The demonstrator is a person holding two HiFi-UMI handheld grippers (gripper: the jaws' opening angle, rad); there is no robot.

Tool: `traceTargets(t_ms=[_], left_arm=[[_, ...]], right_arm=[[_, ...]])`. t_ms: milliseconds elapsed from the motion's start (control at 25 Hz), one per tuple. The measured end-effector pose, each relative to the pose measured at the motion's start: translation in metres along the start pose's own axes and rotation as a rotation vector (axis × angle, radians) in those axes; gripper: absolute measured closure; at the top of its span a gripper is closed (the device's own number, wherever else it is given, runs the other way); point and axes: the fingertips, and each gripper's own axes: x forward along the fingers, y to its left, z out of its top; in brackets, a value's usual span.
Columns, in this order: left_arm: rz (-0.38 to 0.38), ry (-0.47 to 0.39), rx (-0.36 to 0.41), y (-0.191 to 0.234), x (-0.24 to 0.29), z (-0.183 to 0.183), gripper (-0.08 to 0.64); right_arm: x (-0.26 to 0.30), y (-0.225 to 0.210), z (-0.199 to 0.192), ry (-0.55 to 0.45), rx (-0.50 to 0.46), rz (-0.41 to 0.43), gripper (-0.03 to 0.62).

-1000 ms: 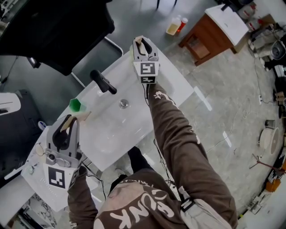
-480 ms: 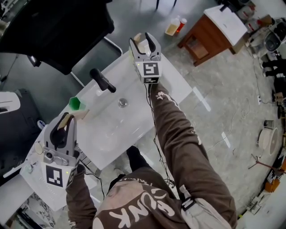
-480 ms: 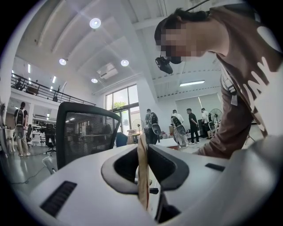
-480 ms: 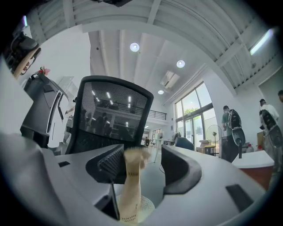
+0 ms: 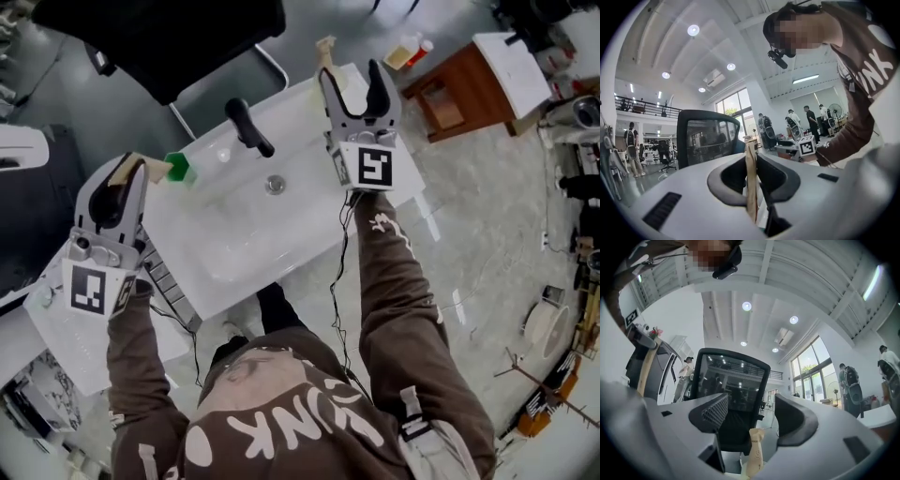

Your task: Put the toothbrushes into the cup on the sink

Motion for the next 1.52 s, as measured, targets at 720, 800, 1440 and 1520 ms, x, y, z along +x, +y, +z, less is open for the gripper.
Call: traceTargets(t_ms=[720,800,1440,1520], left_arm=[[0.019,0.027,-0.086,0.006,0.014,-0.130,0.500],[0.023,0.043,-0.102,0.005,0.013,-0.142,0.500],[0.048,-0.033,-0.078,0.007,-0.012,-0.063,0.387],[0.038,-0.058,-0.077,0.001,-0.020,-0.029,0.381]], right_arm=[[-0.067,0.032,0.058,-0.066,0.037,0.070,0.282],[-0.071,0.033,0.058,-0.061,0.034,0.075,0.284],[-0.090,0.058,0.074,-0.011,0.088,0.133,0.272],[-0.092,0.066,0.083,0.005,0.104,0.151,0.272]])
